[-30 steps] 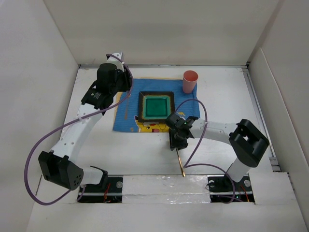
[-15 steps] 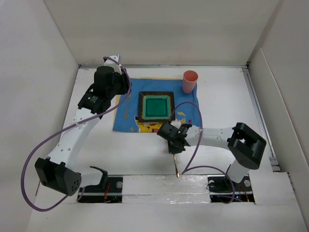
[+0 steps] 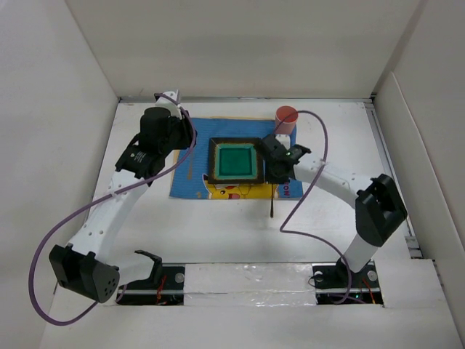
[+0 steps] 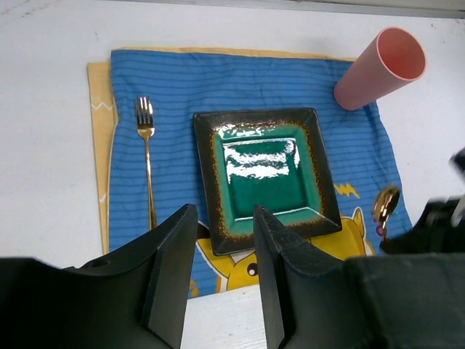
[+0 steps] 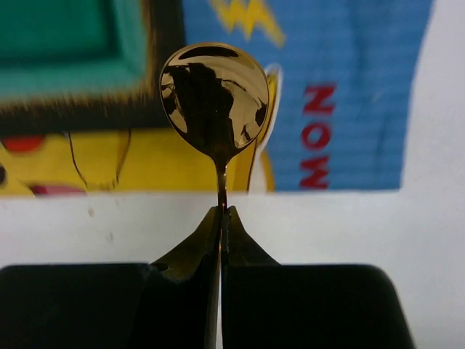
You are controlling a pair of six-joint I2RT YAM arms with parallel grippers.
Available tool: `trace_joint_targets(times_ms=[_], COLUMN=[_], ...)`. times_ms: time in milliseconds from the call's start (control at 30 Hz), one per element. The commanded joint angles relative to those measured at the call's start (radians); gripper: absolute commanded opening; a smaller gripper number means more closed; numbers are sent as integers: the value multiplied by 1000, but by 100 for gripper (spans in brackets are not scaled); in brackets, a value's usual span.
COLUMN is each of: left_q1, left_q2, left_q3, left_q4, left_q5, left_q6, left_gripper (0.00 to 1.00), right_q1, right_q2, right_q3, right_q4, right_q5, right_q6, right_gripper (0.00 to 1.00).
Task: Set the dinner table for one person
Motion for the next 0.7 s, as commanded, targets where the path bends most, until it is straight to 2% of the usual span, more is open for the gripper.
trace_joint_targets(times_ms=[0,200,400,667], left_q1=[-20,-40,-40,-40], left_q2=[-36,-41,-35,-7], left_q3=[-12,-26,-34,-29], left_q4=[30,32,35,44], left_q5=[-2,-9,-17,-14], left_q6=[-1,-7,-7,-15], left_gripper=[34,34,34,34], right_q1=[-87,-208,-242,-274], right_q2=[27,163,268,401], right_q3=[102,262,363,495], right_q4=[48,133,188,176], right_q5=[69,46,31,8], right_q6=[-133,-248,-314,-322], right_gripper=[0,0,0,0])
